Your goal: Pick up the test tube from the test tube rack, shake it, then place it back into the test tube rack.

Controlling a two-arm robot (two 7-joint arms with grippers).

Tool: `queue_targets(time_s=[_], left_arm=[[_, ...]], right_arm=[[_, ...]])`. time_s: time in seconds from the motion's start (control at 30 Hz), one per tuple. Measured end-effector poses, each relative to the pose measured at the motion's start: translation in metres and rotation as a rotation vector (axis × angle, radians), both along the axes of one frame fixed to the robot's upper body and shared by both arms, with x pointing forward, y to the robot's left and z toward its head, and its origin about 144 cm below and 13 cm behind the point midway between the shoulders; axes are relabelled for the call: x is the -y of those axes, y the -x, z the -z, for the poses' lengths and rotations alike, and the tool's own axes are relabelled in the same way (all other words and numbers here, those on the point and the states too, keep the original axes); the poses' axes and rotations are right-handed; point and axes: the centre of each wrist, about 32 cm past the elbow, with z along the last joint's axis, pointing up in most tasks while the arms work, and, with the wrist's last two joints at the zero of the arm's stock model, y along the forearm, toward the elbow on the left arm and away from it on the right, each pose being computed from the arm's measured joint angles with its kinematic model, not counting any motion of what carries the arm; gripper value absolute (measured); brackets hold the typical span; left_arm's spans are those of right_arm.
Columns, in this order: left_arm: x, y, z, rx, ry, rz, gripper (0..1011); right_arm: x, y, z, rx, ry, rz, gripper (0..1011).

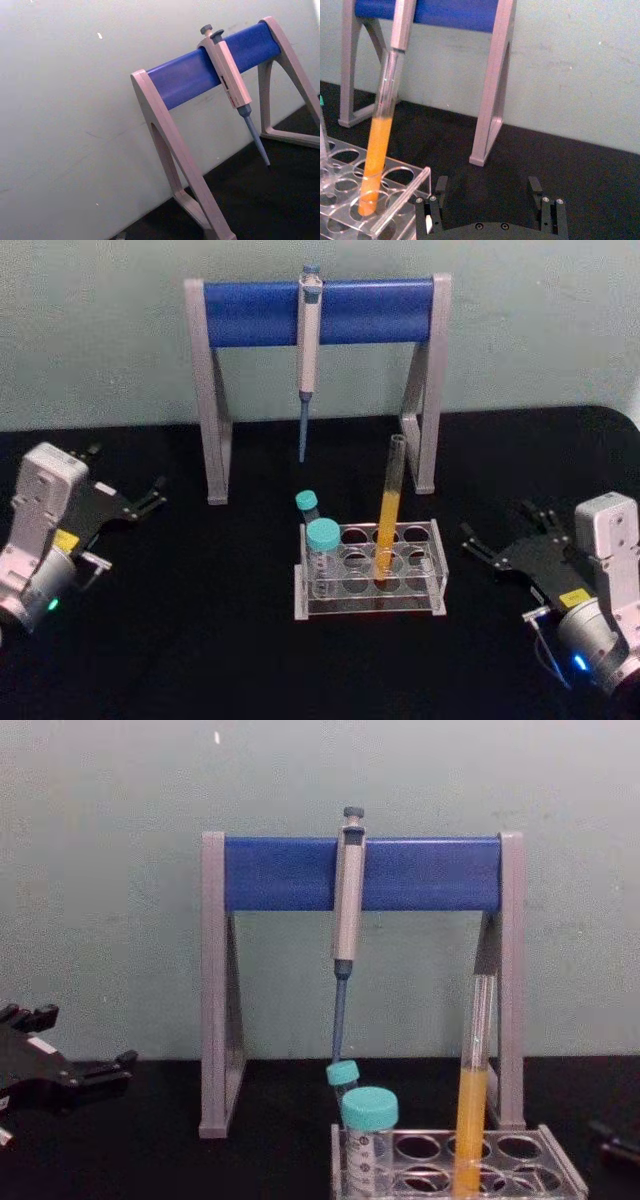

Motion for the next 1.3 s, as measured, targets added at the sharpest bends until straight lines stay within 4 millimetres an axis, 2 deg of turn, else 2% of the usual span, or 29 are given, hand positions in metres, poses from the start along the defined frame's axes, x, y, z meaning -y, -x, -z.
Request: queue_targets(time_s=[0.4,1.3], left_arm=[[0.0,0.0,0.0,0.0,0.0,0.0,1001],[0.0,0.0,0.0,0.0,0.0,0.0,1002]], right_arm=[[-0.004,-0.004,0.012,-0.046,0.011,-0.002,1000],[-0.004,-0.003,0.011,-0.044,0.011,0.0,1000]])
